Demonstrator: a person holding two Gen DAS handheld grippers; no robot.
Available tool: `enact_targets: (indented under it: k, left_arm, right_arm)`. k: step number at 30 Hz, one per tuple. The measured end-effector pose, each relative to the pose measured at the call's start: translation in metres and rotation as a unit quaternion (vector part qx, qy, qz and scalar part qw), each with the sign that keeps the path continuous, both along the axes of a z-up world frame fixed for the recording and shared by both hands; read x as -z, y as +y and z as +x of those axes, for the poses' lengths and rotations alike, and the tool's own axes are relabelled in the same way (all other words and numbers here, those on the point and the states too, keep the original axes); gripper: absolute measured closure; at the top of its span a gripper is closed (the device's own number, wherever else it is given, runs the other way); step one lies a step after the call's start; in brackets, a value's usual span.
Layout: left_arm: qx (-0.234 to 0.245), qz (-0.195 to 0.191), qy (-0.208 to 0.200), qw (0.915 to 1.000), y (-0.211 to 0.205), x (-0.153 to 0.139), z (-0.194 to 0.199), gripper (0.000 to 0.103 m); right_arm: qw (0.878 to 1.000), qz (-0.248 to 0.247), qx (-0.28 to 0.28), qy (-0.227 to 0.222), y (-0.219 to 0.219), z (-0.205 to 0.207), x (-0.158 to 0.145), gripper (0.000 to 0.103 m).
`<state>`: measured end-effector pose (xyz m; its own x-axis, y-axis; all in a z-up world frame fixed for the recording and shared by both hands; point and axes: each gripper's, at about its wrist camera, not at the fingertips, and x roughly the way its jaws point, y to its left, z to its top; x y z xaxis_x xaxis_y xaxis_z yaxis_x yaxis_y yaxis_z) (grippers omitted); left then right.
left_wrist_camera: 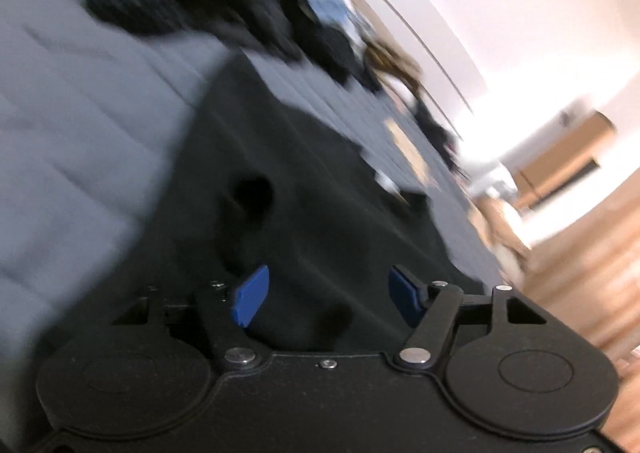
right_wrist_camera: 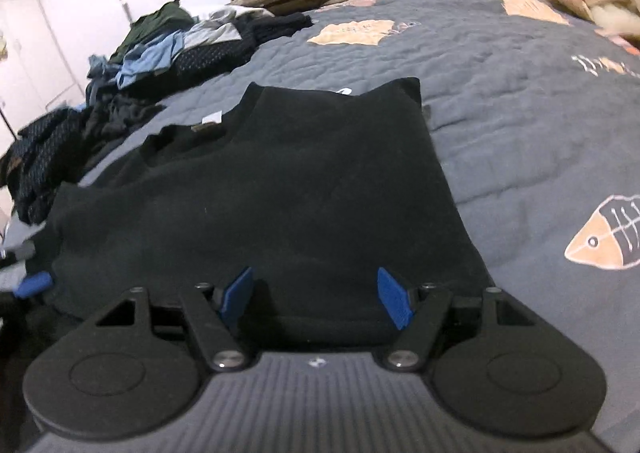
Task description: Fold clothes
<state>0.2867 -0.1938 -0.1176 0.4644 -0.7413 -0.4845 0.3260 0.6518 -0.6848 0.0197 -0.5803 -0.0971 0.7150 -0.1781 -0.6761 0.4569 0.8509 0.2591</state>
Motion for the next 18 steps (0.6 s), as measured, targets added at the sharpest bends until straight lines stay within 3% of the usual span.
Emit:
enact_targets:
  k: [6, 9, 15, 18]
  left_arm:
    - [0.035, -0.054, -0.017, 0.9978, 0.009, -0.021, 0.001, 0.035]
    - [0.075, -0.094, -0.015, 0.9926, -0.001, -0.028, 0.005, 0.024]
    - [0.066, -0.070, 0.035, 0.9948, -0.018, 0.002, 0.029, 0.025]
    - [0.045, -0.083, 0.041, 0.9947, -0.010, 0.010, 0.043, 0.033]
  right_arm:
    - [1.000, 0.003, -0.003, 0.004, -0.001, 0.000, -0.004, 0.034]
    - [1.000, 0.010, -0.001, 0.001, -0.004, -0.001, -0.003, 0.034]
    - [1.000, 0.008, -0.002, 0.001, -0.003, 0.001, -0.002, 0.032]
    - [1.000, 0.006, -0.006, 0.001, -0.003, 0.002, -0.002, 0.031]
